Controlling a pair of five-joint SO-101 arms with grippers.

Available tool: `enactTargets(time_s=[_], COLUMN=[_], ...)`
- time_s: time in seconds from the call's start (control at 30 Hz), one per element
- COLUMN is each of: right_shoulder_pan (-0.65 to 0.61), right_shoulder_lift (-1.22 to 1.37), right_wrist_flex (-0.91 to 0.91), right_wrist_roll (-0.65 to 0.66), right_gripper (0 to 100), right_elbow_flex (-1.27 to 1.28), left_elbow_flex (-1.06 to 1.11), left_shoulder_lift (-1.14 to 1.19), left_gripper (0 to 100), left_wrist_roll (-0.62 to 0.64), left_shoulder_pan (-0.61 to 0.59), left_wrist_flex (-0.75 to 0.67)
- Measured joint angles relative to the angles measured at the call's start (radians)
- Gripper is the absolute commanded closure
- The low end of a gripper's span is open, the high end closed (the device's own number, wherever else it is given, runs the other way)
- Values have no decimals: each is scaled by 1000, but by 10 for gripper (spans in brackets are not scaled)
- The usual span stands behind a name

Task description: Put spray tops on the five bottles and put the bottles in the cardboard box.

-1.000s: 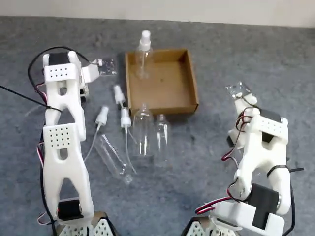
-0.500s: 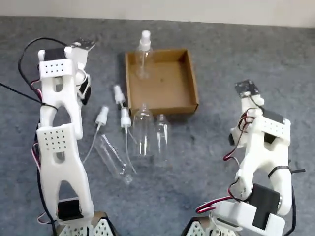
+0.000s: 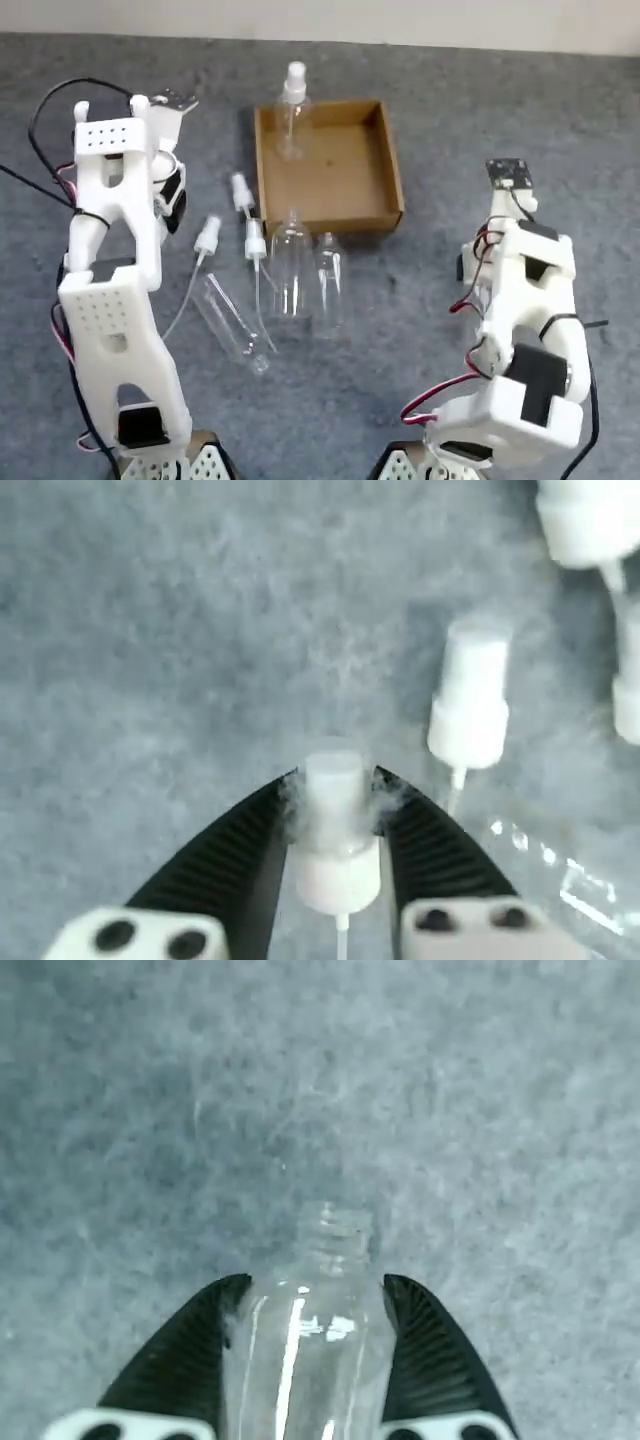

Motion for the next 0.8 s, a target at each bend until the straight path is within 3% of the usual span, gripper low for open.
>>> enactTargets(time_s=[0.2,0.5,0.8], right_shoulder_pan=[-6,-12,-23], right_shoulder_lift=[38,-26,-153], right_wrist_flex=[-2,37,244], right_wrist_roll=[-3,-54,-66], right_gripper=[970,736,731], right_elbow_flex=[-23,-20,-25], left_elbow_flex=[249,709,855], left_shoulder_lift=[-190,-591,-763], left_gripper=[976,975,975], left_wrist_roll=[-5,-8,-14], left_shoulder_pan=[0,0,0], left_wrist_flex=[-81,-282,-321])
